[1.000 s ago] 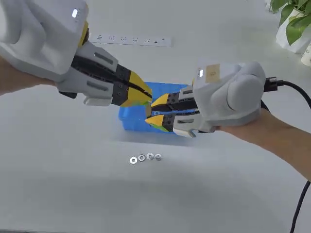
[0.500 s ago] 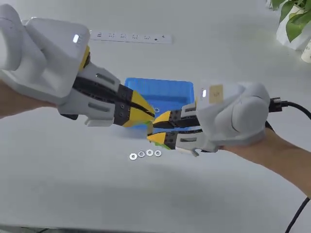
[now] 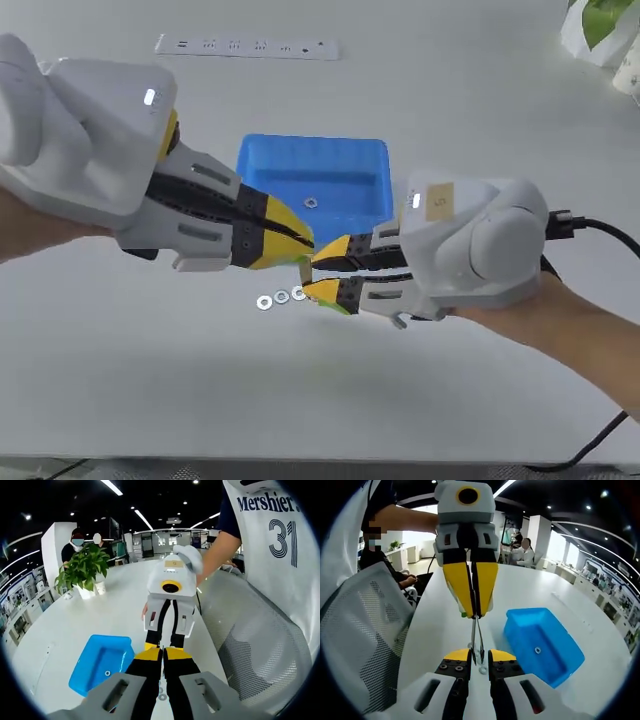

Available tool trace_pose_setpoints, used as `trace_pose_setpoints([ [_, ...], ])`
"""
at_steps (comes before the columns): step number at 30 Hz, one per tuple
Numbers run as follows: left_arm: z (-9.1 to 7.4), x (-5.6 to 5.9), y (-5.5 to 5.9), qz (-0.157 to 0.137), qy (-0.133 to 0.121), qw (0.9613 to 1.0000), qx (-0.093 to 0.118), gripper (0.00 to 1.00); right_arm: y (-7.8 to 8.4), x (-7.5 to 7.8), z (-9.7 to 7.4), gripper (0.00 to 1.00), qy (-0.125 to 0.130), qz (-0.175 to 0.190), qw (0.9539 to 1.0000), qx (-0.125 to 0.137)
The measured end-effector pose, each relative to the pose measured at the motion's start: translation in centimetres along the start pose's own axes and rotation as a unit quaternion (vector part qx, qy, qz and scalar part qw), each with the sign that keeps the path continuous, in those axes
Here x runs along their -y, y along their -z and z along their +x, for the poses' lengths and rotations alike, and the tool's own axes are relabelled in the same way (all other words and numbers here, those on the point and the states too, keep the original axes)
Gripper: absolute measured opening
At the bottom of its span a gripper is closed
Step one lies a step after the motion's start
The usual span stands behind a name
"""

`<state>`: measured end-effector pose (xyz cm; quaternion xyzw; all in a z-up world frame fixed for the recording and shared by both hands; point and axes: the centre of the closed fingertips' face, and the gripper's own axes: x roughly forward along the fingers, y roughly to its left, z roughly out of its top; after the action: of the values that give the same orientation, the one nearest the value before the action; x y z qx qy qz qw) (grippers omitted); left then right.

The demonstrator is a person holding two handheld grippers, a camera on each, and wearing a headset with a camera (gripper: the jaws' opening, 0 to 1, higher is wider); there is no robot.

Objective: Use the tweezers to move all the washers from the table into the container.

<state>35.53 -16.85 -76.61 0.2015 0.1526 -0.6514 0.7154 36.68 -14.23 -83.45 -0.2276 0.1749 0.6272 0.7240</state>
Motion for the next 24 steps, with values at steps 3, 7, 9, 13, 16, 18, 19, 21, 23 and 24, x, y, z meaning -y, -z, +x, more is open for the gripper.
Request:
trace_pose_setpoints([
  [3, 0.1, -0.2, 0.2, 0.000, 0.001, 1.0000, -0.001, 0.05, 0.4, 0.2, 0.0, 0.14, 0.002, 0.004, 1.0000, -0.001],
  [7, 0.3, -0.5, 0.6, -0.002, 0.006, 1.0000, -0.001, 0.05, 0.8, 0.3, 0.2, 0.14, 0.003, 0.011, 0.9999, -0.004],
  [9, 0.4, -0.7, 1.0, -0.004, 0.007, 1.0000, -0.004, 0.05, 0.9, 0.3, 0.2, 0.14, 0.004, 0.012, 0.9999, -0.004],
  [13, 0.7, -0.7, 1.0, -0.004, 0.010, 0.9999, -0.004, 0.05, 1.0, 0.4, 0.2, 0.14, 0.004, 0.016, 0.9999, -0.001],
  [16, 0.8, -0.8, 1.1, -0.004, 0.011, 0.9999, -0.003, 0.05, 1.1, 0.4, 0.2, 0.14, 0.003, 0.016, 0.9999, -0.002],
  [18, 0.9, -0.8, 1.1, -0.005, 0.012, 0.9999, -0.002, 0.05, 1.2, 0.5, 0.1, 0.14, 0.003, 0.020, 0.9998, 0.000],
  [19, 0.9, -0.8, 1.1, -0.005, 0.012, 0.9999, -0.001, 0.05, 1.2, 0.6, 0.1, 0.14, 0.005, 0.020, 0.9998, 0.001],
  [21, 0.9, -0.8, 1.0, -0.005, 0.013, 0.9999, 0.000, 0.05, 1.2, 0.5, 0.1, 0.14, 0.005, 0.022, 0.9998, 0.001],
  [23, 0.9, -0.9, 1.1, -0.006, 0.013, 0.9999, -0.001, 0.05, 1.4, 0.5, 0.1, 0.14, 0.005, 0.021, 0.9998, 0.000],
  [24, 1.0, -0.8, 1.2, -0.009, 0.015, 0.9998, -0.002, 0.05, 1.5, 0.5, 0.1, 0.14, 0.004, 0.022, 0.9997, -0.001],
])
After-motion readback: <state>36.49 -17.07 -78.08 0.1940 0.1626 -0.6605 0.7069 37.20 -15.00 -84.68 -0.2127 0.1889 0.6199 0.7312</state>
